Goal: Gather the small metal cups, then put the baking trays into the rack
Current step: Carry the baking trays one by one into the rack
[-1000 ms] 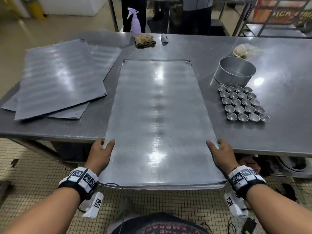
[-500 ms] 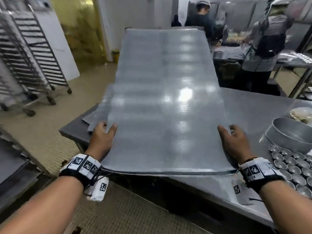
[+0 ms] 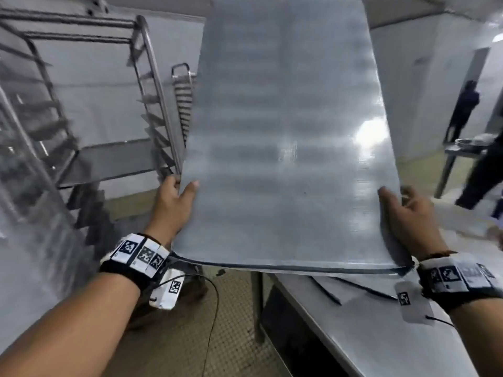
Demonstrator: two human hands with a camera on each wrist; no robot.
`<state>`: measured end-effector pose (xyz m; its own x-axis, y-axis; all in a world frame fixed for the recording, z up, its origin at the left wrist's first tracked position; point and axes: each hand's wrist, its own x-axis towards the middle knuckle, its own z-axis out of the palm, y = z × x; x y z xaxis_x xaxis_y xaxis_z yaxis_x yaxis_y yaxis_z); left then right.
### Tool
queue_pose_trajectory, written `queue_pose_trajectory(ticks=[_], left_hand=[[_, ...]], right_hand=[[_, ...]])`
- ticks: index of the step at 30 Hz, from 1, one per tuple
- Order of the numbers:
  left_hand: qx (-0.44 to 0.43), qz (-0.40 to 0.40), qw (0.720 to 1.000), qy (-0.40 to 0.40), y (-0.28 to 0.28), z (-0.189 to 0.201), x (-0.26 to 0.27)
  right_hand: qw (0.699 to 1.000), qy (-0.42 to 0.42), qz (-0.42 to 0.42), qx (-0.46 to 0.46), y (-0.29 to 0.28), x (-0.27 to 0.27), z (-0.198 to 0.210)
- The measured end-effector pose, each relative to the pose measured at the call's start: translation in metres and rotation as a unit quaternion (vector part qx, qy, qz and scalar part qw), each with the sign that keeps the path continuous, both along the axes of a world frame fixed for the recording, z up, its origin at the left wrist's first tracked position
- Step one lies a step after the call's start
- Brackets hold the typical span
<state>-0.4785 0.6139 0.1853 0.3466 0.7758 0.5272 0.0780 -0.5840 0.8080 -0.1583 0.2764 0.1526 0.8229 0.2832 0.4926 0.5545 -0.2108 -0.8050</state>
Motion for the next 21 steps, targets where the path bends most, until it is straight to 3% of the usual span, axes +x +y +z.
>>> queue_pose_trajectory(ticks=[5,9,15,21], left_hand=[[0.02,0.118,0.993,-0.007,0.021,0.014,-0.062],[0.009,0.209,0.978,-0.017,0.003,0.014,-0.103],[-0.028,0.313,0.949,0.036,-0.044,0.006,-0.153],[-0.101,0.333,0.936,0.058,-0.085,-0.023,-0.18]], right_hand=[[0.993,0.009,0.12,0.008,0.11,0.015,0.01],[0.973,0.004,0.231,0.015,0.171,0.002,0.023],[0.927,0.023,0.375,0.016,0.228,-0.013,0.015],[0.898,0.037,0.433,-0.062,0.243,-0.03,-0.018]])
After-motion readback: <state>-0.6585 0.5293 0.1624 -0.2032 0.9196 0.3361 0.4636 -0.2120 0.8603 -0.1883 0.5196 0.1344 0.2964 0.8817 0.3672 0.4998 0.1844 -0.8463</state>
